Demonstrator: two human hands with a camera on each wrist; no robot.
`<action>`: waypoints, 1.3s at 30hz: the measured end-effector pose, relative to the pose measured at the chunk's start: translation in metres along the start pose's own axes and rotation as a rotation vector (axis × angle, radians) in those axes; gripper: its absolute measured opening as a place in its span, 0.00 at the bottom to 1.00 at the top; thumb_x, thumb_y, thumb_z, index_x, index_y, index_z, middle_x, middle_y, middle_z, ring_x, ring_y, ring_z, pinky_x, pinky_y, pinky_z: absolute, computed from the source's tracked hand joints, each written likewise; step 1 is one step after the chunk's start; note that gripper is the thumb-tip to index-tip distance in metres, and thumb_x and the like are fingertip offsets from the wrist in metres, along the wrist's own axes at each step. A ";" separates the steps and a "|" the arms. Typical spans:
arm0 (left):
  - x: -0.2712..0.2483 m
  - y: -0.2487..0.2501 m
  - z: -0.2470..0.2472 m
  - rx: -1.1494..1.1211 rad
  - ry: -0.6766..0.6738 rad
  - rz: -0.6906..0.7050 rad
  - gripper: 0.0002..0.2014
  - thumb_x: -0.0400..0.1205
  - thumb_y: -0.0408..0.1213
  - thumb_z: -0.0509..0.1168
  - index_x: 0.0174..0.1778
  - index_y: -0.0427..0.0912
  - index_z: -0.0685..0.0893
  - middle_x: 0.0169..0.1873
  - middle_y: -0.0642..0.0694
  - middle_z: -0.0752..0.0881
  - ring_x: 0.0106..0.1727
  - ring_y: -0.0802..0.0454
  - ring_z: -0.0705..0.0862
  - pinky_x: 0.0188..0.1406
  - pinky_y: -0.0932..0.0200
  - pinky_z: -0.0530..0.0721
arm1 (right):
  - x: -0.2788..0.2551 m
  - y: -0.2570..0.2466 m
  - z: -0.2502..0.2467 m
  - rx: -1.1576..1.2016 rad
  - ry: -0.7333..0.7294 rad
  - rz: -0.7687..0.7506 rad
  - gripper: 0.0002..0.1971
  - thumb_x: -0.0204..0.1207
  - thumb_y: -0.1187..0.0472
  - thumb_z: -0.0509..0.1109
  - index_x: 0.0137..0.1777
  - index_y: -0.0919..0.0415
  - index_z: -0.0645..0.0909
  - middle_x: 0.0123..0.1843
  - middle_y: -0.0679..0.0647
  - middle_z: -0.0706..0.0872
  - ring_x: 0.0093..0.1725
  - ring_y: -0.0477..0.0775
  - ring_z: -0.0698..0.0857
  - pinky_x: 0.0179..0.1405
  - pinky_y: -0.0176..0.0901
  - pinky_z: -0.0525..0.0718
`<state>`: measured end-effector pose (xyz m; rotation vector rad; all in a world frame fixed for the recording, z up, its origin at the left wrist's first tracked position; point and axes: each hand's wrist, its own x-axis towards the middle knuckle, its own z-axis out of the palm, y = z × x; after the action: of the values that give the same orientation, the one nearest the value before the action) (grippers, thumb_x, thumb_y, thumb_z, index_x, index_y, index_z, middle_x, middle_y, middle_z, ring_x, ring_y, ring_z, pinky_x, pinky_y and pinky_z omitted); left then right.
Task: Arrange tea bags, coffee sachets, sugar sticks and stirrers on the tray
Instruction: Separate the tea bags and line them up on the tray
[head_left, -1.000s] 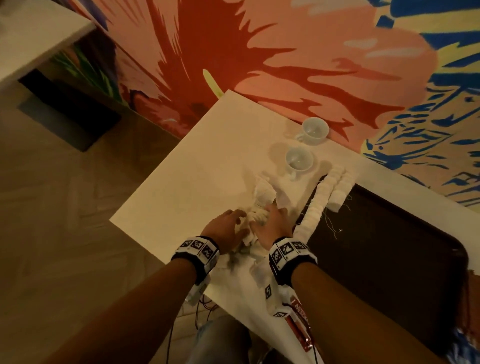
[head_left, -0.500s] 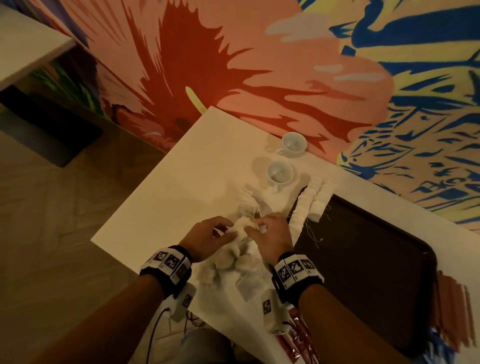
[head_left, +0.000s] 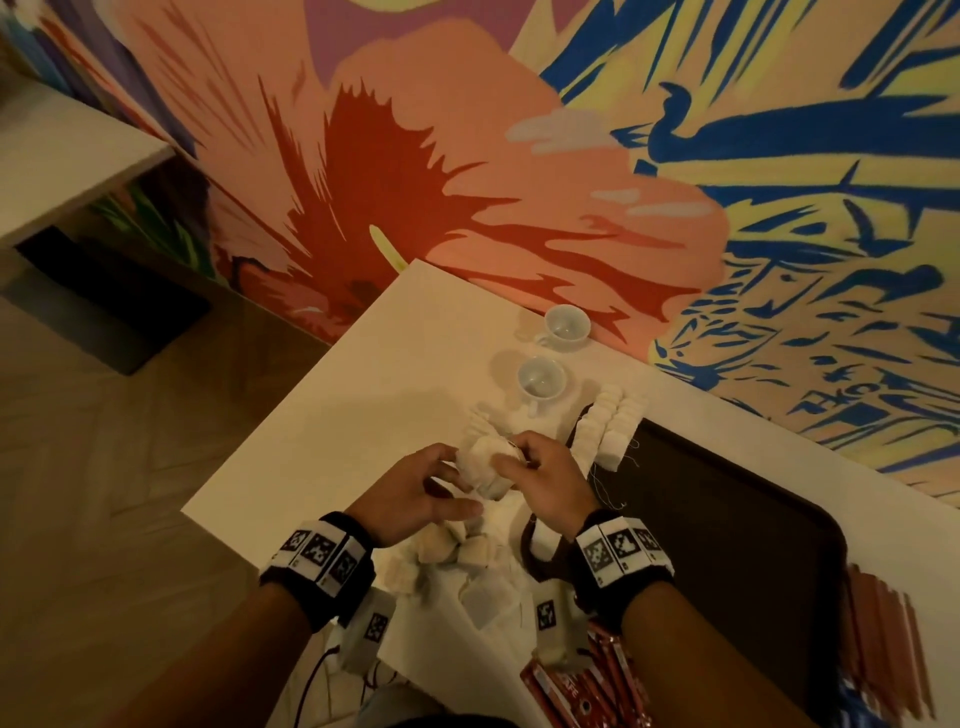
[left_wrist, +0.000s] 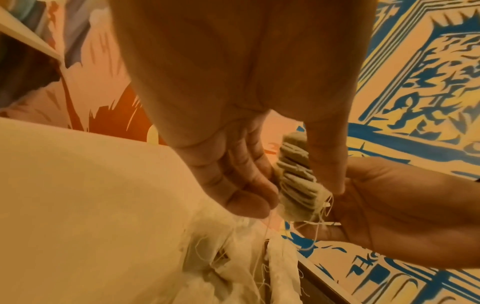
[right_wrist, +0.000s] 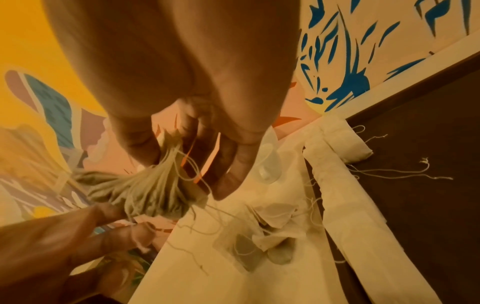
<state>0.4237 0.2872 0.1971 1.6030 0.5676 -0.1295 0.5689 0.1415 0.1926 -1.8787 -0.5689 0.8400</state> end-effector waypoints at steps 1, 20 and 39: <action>0.000 0.000 -0.002 0.012 0.020 0.008 0.27 0.73 0.39 0.83 0.64 0.52 0.80 0.53 0.48 0.87 0.42 0.53 0.88 0.41 0.59 0.86 | 0.001 -0.002 -0.003 0.020 -0.004 0.003 0.05 0.78 0.60 0.76 0.48 0.60 0.86 0.44 0.58 0.91 0.47 0.59 0.89 0.52 0.55 0.85; -0.017 0.054 0.028 0.052 0.097 0.271 0.07 0.83 0.38 0.72 0.54 0.40 0.86 0.42 0.41 0.91 0.44 0.41 0.89 0.47 0.41 0.89 | -0.027 -0.039 -0.044 0.685 -0.289 0.136 0.07 0.87 0.72 0.58 0.56 0.62 0.77 0.55 0.67 0.78 0.43 0.57 0.82 0.43 0.49 0.85; -0.049 0.089 0.052 -0.165 0.141 0.188 0.07 0.84 0.30 0.67 0.54 0.32 0.87 0.47 0.31 0.88 0.46 0.42 0.88 0.46 0.54 0.88 | -0.095 -0.021 -0.090 0.818 -0.123 0.222 0.16 0.88 0.73 0.53 0.51 0.61 0.82 0.42 0.59 0.86 0.44 0.59 0.87 0.50 0.58 0.88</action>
<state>0.4329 0.2226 0.2909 1.5026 0.5189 0.1679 0.5743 0.0328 0.2675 -1.1490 -0.0482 1.1255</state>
